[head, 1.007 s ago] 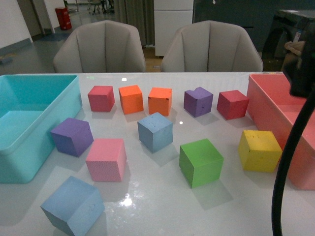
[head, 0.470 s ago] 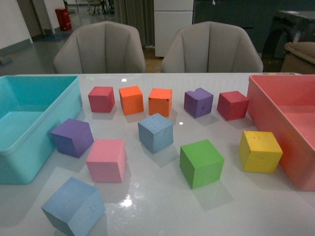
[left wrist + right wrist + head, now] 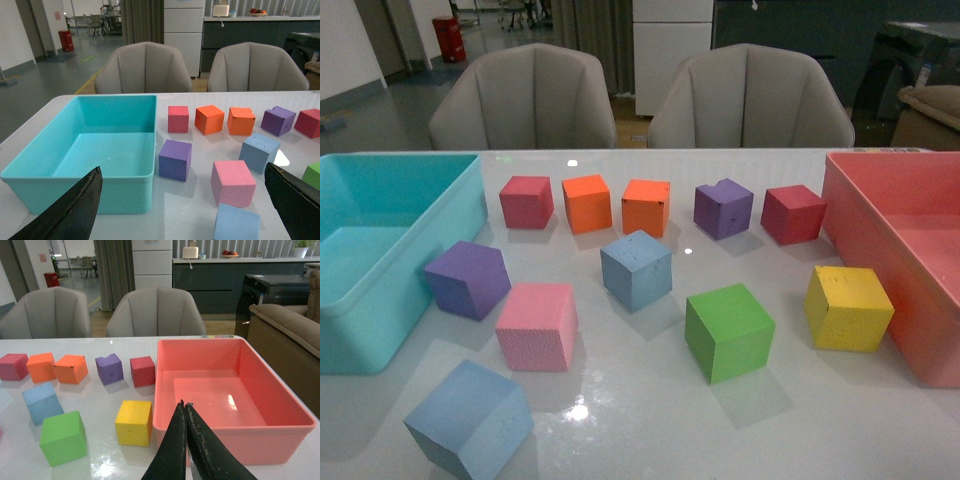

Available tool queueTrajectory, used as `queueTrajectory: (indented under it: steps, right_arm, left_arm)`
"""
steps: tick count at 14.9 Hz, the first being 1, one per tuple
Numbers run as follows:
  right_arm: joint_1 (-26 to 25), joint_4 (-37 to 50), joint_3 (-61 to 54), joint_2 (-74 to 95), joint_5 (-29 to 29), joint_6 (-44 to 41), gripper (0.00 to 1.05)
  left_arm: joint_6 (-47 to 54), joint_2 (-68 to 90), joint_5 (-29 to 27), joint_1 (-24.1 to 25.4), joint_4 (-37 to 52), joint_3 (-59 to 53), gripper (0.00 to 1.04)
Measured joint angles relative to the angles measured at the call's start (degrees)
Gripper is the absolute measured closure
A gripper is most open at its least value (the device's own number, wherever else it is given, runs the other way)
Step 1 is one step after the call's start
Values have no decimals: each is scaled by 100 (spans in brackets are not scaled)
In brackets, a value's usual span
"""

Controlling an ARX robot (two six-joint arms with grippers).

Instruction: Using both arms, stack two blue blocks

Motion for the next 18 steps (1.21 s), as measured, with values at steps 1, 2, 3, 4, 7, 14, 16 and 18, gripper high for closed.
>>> queueTrajectory:
  steps: [1, 2, 3, 4, 7, 14, 16, 18]
  right_arm:
    - [0, -105, 0, -111, 0, 0, 103]
    - [0, -166, 0, -214, 0, 0, 103]
    - [0, -323, 0, -350, 0, 0, 103]
    - [0, -446, 0, -463, 0, 0, 103]
    - [0, -778, 0, -809, 0, 0, 103]
    - [0, -1908, 2, -1867, -11, -15, 97]
    - [0, -1902, 2, -1867, -11, -15, 70]
    - [0, -1902, 2, -1867, -11, -15, 46]
  left_arm:
    - [2, 0, -2, 0, 0, 0, 7]
    - [0, 0, -2, 0, 0, 2, 7]
    - [0, 0, -2, 0, 2, 2, 7]
    - [2, 0, 0, 0, 0, 2, 7]
    - [2, 0, -2, 0, 0, 0, 7]
    - [0, 0, 0, 0, 2, 0, 7]
    - [2, 0, 0, 0, 2, 0, 7]
    - [0, 0, -2, 0, 2, 0, 7]
